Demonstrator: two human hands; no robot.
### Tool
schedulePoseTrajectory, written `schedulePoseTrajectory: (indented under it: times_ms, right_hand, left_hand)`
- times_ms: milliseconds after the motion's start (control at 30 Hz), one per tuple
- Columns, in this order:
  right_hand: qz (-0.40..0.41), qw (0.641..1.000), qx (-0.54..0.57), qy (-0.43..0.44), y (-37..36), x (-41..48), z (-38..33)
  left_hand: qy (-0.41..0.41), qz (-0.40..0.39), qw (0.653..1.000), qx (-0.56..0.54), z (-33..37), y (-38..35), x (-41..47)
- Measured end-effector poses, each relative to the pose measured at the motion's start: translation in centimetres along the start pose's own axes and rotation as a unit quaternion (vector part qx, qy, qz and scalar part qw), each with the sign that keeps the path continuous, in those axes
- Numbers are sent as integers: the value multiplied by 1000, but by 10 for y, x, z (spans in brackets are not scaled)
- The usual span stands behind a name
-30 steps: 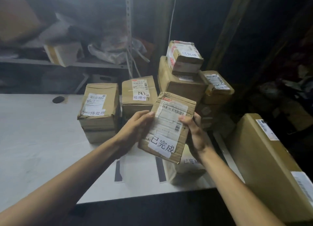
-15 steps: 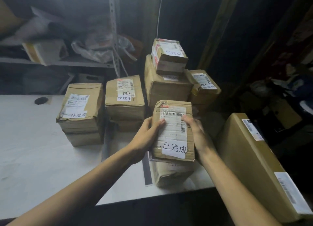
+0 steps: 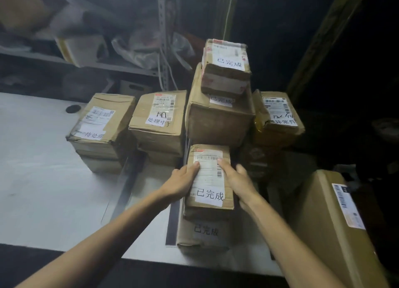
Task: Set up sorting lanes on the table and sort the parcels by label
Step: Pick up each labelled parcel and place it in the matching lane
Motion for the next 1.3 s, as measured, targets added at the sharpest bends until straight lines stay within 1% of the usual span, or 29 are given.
schedulePoseTrajectory:
  times_ms: [100,167,200,267,367,433,500,633,767,933,1033,1133,1300]
  right_hand:
    - [-7,998,-45,35,5,-1,-8]
    - [16,990,-111,88,7,-3,-17]
    - [29,982,-145,121,8,-5,-23]
    - [49,962,-202,175,7,-13,-36]
    - [58,920,-287,262,0,-33,-57]
    - [33,902,-309,301,-14,-45,-70]
    - [-5,892,-310,327,-32,-57,-84]
    - [-114,879,-326,329,-91,-79,-109]
    - [-165,851,-340,365,-163,-100,-138]
    - [-219,816,-349,406,-271,-136,-170]
    - [-243,801,-349,422,-339,-155,-182]
    - [-269,795,-340,425,-401,-172,-185]
    - [-304,776,-346,431,-490,-192,-179]
  left_hand:
    - [-11,6,1000,-26,-5,1,6]
    - [-37,27,998,-33,5,5,-2]
    - [-51,41,997,-31,11,7,-6]
    - [-80,59,995,7,15,12,-10]
    - [-123,69,988,61,24,24,-22]
    - [-160,88,980,82,42,35,-46]
    - [-196,110,970,98,54,50,-68]
    - [-223,162,955,113,53,97,-109]
    - [-211,210,946,128,39,162,-154]
    - [-176,280,933,145,-3,255,-213]
    - [-149,320,921,164,-33,310,-253]
    - [-121,363,909,162,-65,360,-292]
    - [-74,402,900,149,-117,425,-332]
Point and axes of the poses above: each hand's wrist, its own x-axis towards the middle knuckle, its own y-axis out of the back of the hand, z = x × y, the point moved 7 cm from there along x, towards the middle knuckle, and after that the axes turned 3 degrees about -z, right-handed, at the moved point
